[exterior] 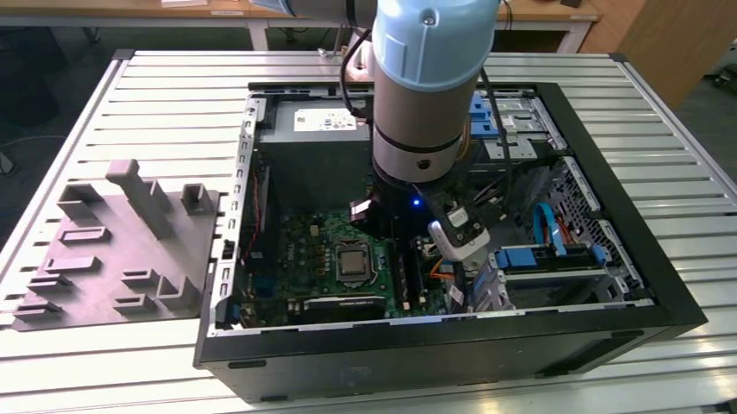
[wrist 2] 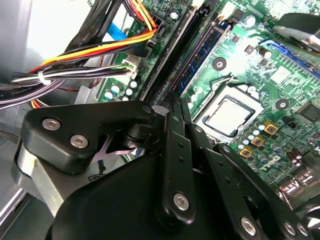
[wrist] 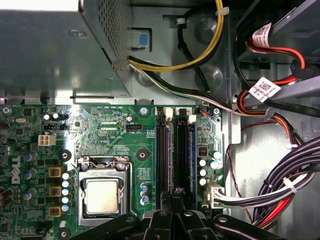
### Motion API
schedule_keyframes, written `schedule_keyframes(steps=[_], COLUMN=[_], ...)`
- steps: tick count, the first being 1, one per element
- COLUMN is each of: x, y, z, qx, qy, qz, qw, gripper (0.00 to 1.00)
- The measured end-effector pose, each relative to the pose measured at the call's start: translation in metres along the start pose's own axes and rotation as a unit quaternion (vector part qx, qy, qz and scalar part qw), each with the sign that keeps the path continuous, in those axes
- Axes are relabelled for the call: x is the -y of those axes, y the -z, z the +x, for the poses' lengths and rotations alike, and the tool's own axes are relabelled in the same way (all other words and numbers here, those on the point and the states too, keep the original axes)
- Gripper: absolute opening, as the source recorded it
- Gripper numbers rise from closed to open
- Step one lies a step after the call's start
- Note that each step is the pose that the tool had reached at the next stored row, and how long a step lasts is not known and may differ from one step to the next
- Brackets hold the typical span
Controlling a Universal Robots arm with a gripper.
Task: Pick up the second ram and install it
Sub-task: 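Insert the second ram into the second slot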
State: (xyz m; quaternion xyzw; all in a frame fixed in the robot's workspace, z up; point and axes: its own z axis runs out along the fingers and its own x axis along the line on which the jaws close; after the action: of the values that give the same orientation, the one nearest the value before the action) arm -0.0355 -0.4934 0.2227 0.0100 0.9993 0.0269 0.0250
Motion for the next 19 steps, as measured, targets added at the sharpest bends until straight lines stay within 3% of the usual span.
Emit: schedule_keyframes(steps=[19], x=[0.0002], y=[-0.0036], z=[0.0003], qx=[0.0000], qy=[0.000], qz=[0.0025], qw=[1.0000], gripper=[0.11])
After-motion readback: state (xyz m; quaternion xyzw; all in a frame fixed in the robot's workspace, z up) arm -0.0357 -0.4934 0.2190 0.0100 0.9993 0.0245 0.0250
